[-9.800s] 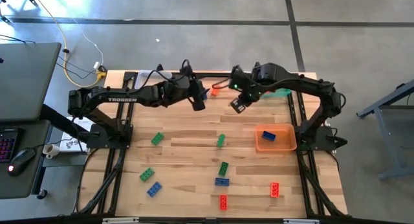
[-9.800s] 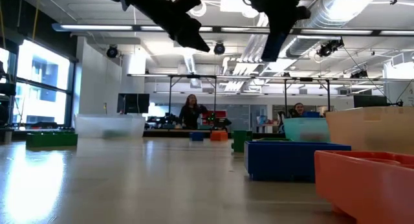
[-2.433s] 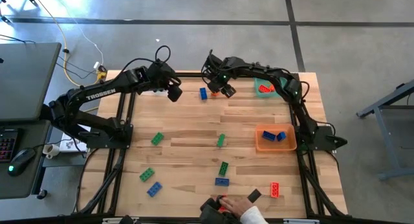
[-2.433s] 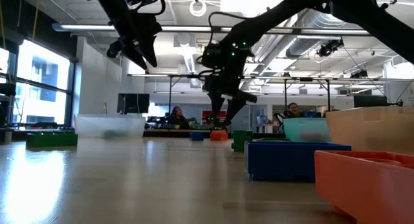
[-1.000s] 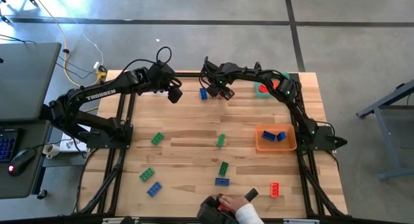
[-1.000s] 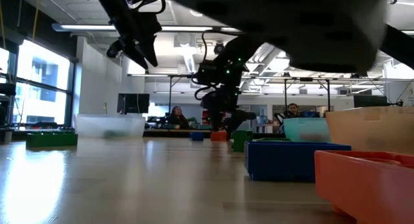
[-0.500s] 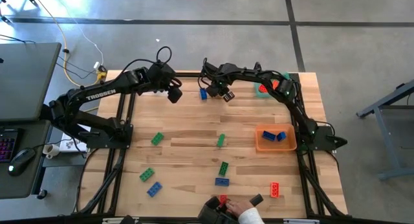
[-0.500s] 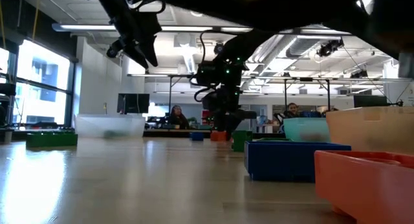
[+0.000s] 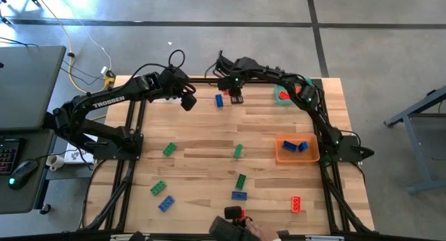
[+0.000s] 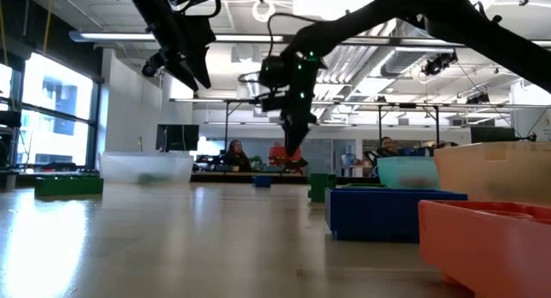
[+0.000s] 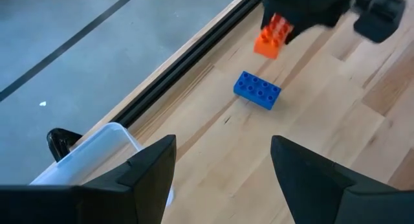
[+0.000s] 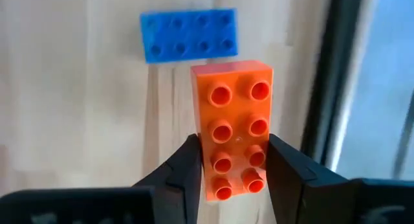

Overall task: Sort & place blocks by color
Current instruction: Put the orange game piece into the blue bin, then put the green game piece into the transparent bin

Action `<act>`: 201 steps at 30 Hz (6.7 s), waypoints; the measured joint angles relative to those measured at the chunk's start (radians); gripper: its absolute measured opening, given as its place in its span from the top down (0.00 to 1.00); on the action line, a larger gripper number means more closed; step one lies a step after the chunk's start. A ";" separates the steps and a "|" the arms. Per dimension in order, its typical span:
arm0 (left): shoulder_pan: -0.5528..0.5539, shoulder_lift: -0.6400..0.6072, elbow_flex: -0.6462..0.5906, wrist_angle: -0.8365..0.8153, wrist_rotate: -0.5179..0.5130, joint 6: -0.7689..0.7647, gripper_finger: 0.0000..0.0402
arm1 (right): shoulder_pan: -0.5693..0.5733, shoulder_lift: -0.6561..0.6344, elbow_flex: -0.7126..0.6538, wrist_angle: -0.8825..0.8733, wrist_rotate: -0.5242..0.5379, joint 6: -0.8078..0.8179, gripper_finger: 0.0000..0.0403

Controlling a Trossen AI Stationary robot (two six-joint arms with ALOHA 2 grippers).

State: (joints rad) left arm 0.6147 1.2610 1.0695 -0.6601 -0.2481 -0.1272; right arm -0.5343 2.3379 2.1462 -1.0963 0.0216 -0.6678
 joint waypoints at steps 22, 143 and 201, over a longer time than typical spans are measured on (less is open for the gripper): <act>0.032 0.000 0.000 0.037 -0.033 -0.080 0.40 | 0.024 -0.131 0.021 -0.384 0.115 0.507 0.73; -0.532 0.006 -0.542 -0.159 0.291 -0.945 0.32 | -0.440 -0.763 -0.798 0.371 0.120 0.816 0.51; 0.021 -0.083 -0.210 0.327 0.393 -0.314 0.72 | 0.026 -0.763 -0.795 0.910 -0.561 0.738 0.51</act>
State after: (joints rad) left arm 0.6354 1.1782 0.8599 -0.3332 0.1453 -0.4416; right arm -0.5084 1.5749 1.3514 -0.1867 -0.5390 0.0700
